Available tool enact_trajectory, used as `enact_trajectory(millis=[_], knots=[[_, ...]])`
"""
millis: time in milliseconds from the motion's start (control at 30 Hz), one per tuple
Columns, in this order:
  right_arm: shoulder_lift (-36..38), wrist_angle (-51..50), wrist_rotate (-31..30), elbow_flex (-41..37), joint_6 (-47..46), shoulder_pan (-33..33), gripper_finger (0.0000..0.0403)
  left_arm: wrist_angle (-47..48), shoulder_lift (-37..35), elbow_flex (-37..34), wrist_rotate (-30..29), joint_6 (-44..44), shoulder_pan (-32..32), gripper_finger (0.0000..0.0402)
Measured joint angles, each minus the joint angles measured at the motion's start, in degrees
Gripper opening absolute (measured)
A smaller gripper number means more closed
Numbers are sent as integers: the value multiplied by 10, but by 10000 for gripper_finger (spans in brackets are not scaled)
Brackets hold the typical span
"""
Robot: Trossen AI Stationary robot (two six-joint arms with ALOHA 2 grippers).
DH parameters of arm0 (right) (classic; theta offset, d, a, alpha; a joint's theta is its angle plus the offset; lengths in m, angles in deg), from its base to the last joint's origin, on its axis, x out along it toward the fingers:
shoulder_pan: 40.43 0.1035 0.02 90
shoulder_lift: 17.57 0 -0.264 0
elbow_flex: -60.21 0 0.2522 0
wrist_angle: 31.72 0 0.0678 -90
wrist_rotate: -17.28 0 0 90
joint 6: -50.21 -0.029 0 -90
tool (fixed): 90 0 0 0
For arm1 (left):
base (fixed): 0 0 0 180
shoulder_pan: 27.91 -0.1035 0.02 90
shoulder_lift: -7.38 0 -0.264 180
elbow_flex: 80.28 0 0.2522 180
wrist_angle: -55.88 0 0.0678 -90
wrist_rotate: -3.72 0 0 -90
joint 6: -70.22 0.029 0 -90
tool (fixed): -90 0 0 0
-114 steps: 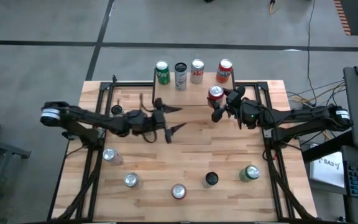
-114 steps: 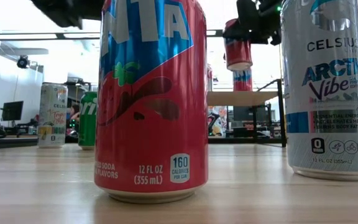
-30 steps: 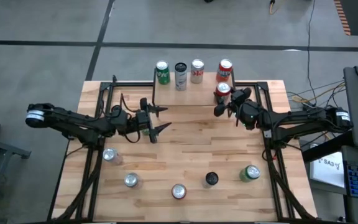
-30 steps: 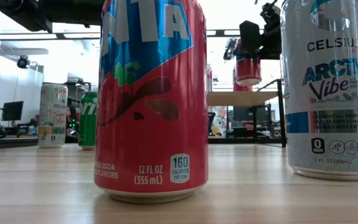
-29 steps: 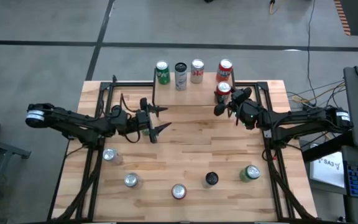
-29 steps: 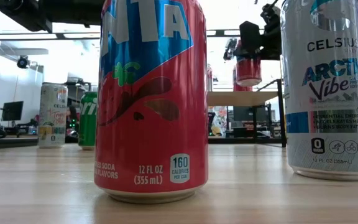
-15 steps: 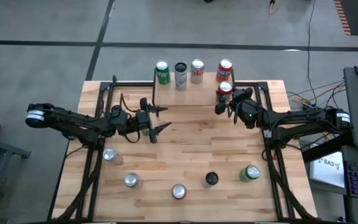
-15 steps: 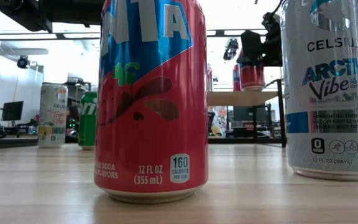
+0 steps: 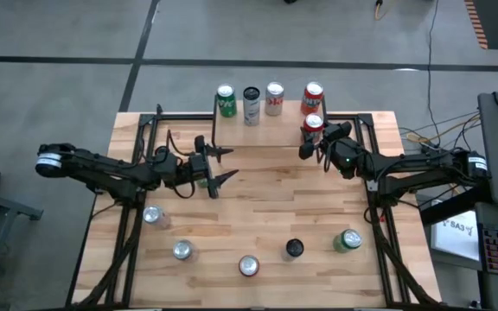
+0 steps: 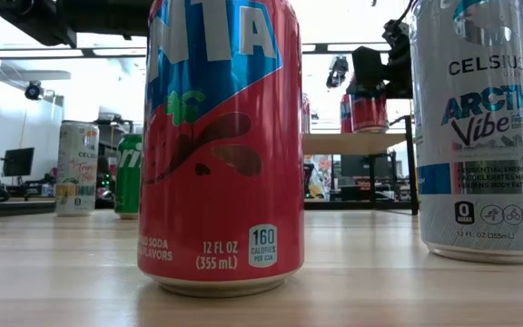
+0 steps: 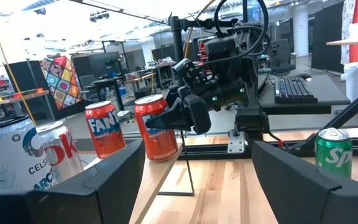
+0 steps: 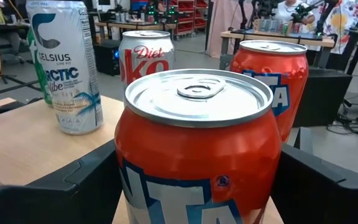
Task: Place canned beverage on shelf
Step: Put the top orange soda can on the shelf aligned with the other orange soda can
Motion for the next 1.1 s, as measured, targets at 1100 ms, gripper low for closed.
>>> enact_trajectory(millis=[1100], knots=[[6, 19, -1, 5, 34, -30, 357, -9, 0, 0, 0, 0, 0, 281]])
